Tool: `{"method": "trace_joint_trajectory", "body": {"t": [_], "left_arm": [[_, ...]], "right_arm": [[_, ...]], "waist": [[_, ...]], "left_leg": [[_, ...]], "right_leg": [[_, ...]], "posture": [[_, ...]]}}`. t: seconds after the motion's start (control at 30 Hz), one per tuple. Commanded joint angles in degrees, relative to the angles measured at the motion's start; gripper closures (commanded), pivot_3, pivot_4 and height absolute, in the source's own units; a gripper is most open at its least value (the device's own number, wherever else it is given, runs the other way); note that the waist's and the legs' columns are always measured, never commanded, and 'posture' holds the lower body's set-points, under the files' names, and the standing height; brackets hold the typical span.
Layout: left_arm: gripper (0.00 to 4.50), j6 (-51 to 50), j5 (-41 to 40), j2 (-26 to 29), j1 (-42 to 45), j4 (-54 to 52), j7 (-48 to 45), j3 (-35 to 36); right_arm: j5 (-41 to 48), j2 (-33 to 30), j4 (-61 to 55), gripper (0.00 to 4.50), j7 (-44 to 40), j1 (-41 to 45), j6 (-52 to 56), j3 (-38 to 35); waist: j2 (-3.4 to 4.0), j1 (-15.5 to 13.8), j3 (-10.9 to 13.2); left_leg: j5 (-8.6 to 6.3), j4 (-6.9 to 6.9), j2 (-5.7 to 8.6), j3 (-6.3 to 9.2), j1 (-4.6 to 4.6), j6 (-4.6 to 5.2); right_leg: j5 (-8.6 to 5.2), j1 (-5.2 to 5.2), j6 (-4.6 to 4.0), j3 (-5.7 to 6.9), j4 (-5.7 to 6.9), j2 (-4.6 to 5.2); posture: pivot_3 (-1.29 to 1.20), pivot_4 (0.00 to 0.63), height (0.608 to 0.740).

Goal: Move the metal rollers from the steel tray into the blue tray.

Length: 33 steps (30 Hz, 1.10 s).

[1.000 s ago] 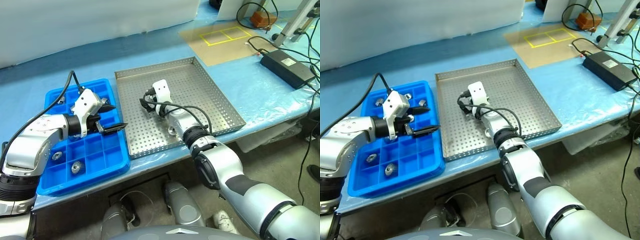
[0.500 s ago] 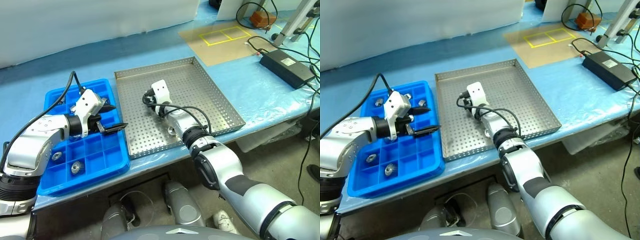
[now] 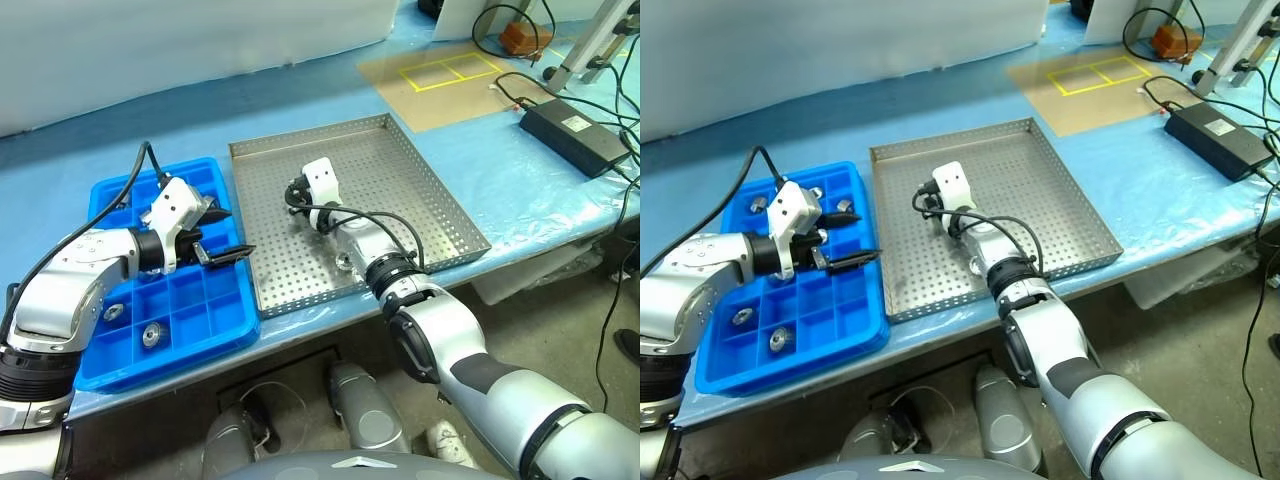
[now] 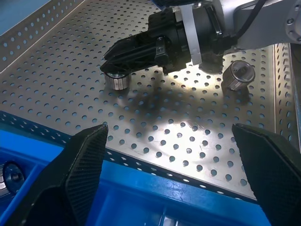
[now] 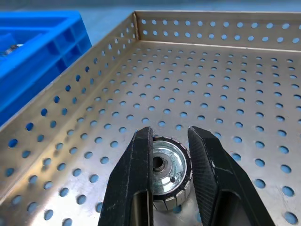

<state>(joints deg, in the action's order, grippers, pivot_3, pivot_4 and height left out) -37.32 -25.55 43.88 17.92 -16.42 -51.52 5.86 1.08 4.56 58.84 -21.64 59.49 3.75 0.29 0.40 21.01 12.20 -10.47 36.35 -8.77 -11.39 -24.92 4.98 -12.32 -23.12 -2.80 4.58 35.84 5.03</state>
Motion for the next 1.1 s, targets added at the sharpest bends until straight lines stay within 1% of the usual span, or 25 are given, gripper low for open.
{"method": "trace_joint_trajectory", "body": {"t": [0.03, 0.1, 0.17, 0.23, 0.3, 0.33, 0.4, 0.53, 0.6, 0.7, 0.83, 0.93, 1.1], "left_arm": [[0.00, -0.32, -2.15, 2.16, -0.62, -4.15, -0.31, 3.74], [0.00, -0.98, -2.94, 4.22, -2.80, -6.56, -1.13, 5.76], [0.00, -0.87, -3.14, 7.35, -7.31, -10.36, -2.70, 8.62], [0.00, -2.13, -5.08, 9.09, -11.45, -14.01, -3.21, 12.79], [0.00, -3.38, -6.67, 9.37, -14.53, -16.28, -2.48, 16.60], [0.00, -3.88, -7.17, 9.09, -15.67, -16.94, -1.68, 18.23], [0.00, -4.95, -7.69, 7.76, -17.20, -17.69, 1.10, 21.17], [0.00, -5.99, -8.21, 2.73, -17.82, -19.06, 9.37, 25.45], [0.00, -6.90, -8.65, 0.52, -19.02, -20.18, 12.32, 27.51], [0.00, -7.28, -9.32, -1.67, -22.83, -22.40, 14.41, 30.07], [0.00, -7.35, -10.49, -3.26, -26.38, -24.50, 16.01, 30.66], [0.00, -7.28, -10.98, -3.55, -27.19, -25.07, 17.12, 30.27], [0.00, -7.52, -12.93, -3.31, -27.89, -25.91, 17.54, 29.03]], "right_arm": [[2.76, -1.35, -13.22, 3.78, -8.84, -0.57, 2.74, 1.77], [3.63, -3.05, -21.21, 3.78, -14.82, -2.18, 5.53, 4.04], [5.98, -5.24, -29.08, 3.78, -21.77, -3.34, 9.34, 5.84], [8.35, -7.49, -35.02, 3.78, -28.14, -4.01, 12.49, 7.53], [9.41, -8.96, -37.98, 3.78, -32.12, -4.31, 13.71, 9.08], [9.62, -9.28, -38.44, 3.78, -33.41, -4.27, 13.62, 9.66], [9.88, -9.17, -38.38, 3.78, -35.56, -3.99, 13.35, 10.88], [8.68, -6.13, -33.83, 3.78, -35.85, -2.84, 11.67, 12.71], [6.97, -4.48, -30.16, 3.78, -34.85, -1.90, 9.72, 13.80], [3.43, -2.45, -25.42, 3.78, -31.23, -0.30, 7.35, 15.63], [1.78, -1.49, -21.92, 3.78, -30.06, 0.70, 5.69, 16.12], [1.24, -1.68, -20.78, 3.78, -30.40, 0.76, 5.01, 16.02], [0.74, -3.11, -21.58, 3.78, -32.54, -0.38, 5.26, 16.53]], "waist": [[0.00, -0.15, 0.00], [0.00, -0.37, 0.00], [0.00, -0.40, 0.00], [0.00, -0.87, 0.00], [0.00, -1.72, 0.00], [0.00, -2.02, 0.01], [0.00, -2.90, 0.02], [0.02, -5.16, 0.05], [0.02, -6.55, 0.05], [0.02, -8.26, 0.05], [0.02, -11.33, 0.04], [0.01, -13.66, 0.04], [0.00, -16.33, 0.04]], "left_leg": [[0.00, 0.00, 0.00, 0.00, 0.00, 0.00], [0.00, -0.02, -0.02, 0.00, -0.03, 0.01], [0.01, -0.06, -0.02, 0.00, 0.01, 0.04], [0.10, -0.11, -0.04, 0.00, 0.05, 0.18], [0.10, -0.15, -0.06, 0.00, 0.11, 0.15], [0.02, -0.16, -0.05, 0.00, 0.17, -0.04], [0.04, -0.17, -0.04, 0.00, 0.42, -0.10], [0.15, -0.29, -0.03, 0.02, 1.04, -0.33], [0.18, -0.30, -0.03, 0.06, 1.12, -0.40], [0.19, -0.32, -0.03, 0.05, 1.08, -0.43], [0.20, -0.46, 0.00, 0.02, 0.85, -0.44], [0.21, -0.66, 0.00, -0.10, 0.83, -0.46], [0.29, -0.93, 0.01, -0.36, 0.88, -0.58]], "right_leg": [[0.00, 0.00, 0.00, 0.00, 0.00, 0.00], [0.00, -0.03, 0.00, 0.01, -0.01, -0.01], [0.00, -0.03, 0.00, 0.01, -0.02, -0.01], [-0.02, -0.02, -0.03, 0.00, -0.02, -0.05], [-0.03, 0.02, -0.03, 0.00, -0.03, -0.06], [-0.03, 0.06, -0.03, 0.00, -0.03, -0.06], [-0.03, 0.27, -0.03, -0.02, 0.01, -0.06], [-0.07, 0.67, 0.04, -0.09, 0.04, -0.06], [-0.14, 0.71, 0.16, -0.10, 0.06, -0.06], [-0.06, 0.64, 0.02, -0.13, 0.06, -0.06], [-0.04, 0.40, -0.04, -0.17, 0.02, -0.07], [-0.05, 0.27, -0.07, -0.24, -0.05, -0.07], [-0.07, 0.06, -0.11, -0.49, -0.04, -0.10]], "posture": [[-0.60, 0.150, 0.740], [-0.59, 0.150, 0.740], [-0.57, 0.150, 0.740], [-0.54, 0.150, 0.740], [-0.51, 0.150, 0.740], [-0.49, 0.150, 0.740], [-0.44, 0.150, 0.740], [-0.37, 0.150, 0.740], [-0.33, 0.150, 0.740], [-0.31, 0.150, 0.740], [-0.29, 0.150, 0.740], [-0.29, 0.150, 0.740], [-0.30, 0.150, 0.740]]}}
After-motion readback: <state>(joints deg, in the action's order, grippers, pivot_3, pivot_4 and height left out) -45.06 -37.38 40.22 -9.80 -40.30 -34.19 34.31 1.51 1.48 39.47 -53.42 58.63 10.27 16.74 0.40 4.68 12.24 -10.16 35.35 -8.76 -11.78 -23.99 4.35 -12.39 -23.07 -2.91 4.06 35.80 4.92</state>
